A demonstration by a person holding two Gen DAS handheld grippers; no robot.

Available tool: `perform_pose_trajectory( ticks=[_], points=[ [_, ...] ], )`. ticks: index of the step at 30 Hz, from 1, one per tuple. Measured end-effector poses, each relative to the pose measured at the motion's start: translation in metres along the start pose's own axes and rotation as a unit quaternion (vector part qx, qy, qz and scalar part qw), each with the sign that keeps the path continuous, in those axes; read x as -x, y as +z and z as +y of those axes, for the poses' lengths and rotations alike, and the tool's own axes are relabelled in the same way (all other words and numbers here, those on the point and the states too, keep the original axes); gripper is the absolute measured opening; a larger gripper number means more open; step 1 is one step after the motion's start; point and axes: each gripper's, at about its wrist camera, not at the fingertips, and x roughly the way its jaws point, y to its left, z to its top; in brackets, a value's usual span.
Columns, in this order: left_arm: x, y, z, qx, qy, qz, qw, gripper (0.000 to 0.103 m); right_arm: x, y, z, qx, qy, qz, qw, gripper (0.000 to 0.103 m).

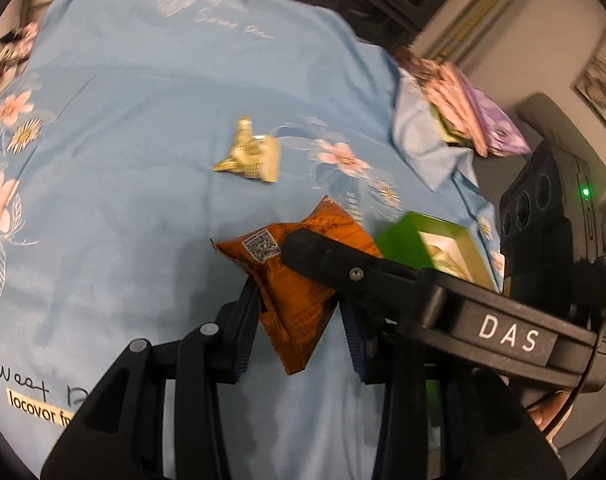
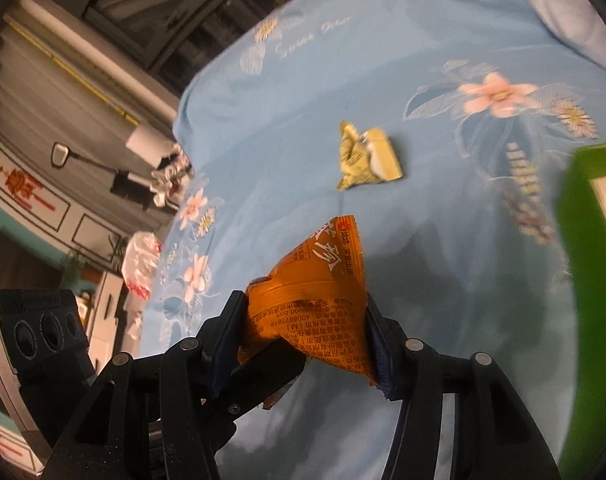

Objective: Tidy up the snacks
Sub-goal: 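Carry the orange bag with the right gripper over the box and lower it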

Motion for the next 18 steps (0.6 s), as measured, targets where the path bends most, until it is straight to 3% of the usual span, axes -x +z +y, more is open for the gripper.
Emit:
perform_pose_trajectory(
  ticks=[10,18],
  points=[
    [-0.004,-0.009,-0.068,-0.07,-0.053,0.014,0.9961,0.039,0.074,-0.018,-0.027,-0.043,-0.033,-0.073,0.996,0.057],
    [-0.03,0.002,-0.123,-0.13,-0.092,0.028,0.9868,0.039,0.12,-0.013,-0.064,-0.084,-0.055,-0.133,0.986,0.057]
  ],
)
